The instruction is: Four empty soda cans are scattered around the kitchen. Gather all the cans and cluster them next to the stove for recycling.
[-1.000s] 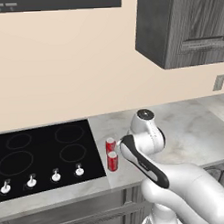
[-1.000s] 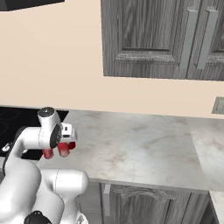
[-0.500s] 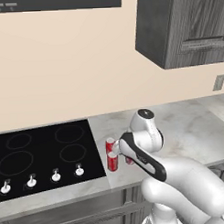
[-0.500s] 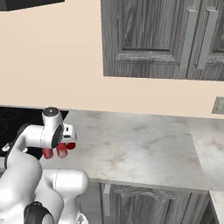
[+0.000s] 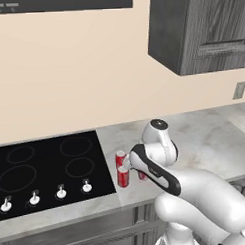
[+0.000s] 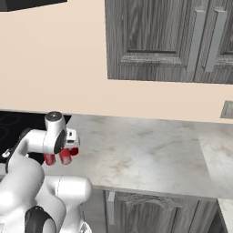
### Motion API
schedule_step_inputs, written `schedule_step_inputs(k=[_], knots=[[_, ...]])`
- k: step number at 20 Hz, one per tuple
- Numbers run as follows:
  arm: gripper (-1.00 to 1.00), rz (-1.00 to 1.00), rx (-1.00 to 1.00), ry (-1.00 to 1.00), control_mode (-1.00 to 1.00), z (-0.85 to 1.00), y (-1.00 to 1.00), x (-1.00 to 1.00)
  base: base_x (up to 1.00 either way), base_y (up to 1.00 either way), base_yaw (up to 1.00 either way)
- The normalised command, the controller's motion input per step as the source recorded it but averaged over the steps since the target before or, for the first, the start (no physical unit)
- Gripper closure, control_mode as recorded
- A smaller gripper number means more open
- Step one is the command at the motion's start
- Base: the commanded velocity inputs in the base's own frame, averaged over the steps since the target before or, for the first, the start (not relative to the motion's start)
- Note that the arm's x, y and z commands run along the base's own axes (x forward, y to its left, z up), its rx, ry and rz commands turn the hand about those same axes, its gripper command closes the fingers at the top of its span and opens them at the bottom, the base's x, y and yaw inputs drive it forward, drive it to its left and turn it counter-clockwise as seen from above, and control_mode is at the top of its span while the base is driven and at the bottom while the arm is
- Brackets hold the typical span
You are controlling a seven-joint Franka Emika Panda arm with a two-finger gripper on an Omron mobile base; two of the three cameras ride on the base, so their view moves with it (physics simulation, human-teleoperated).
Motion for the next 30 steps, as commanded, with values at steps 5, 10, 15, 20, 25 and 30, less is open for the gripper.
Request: schedule_step_inputs(k=[5, 10, 15, 20, 25, 30], knots=[[-1.00, 0.04, 0.02, -0.14, -1.00, -0.41, -0.13, -0.15, 0.00, 0.00, 0.00], [-1.00, 0.04, 0.05, -0.16, -1.00, -0.39, -0.08, -0.14, 0.00, 0.00, 0.00], [-1.00, 0.01, 0.01, -0.06, -1.00, 0.34, 0.00, -0.24, 0.00, 0.00, 0.00], [-1.00, 0.00, 0.00, 0.00, -1.00, 0.87, 0.00, -0.87, 0.00, 0.00, 0.00], [-1.00, 0.00, 0.00, -0.01, -1.00, 1.00, 0.00, -1.00, 0.00, 0.00, 0.00], [-1.00, 0.00, 0.00, -0.02, -1.00, 1.00, 0.00, -1.00, 0.00, 0.00, 0.00]])
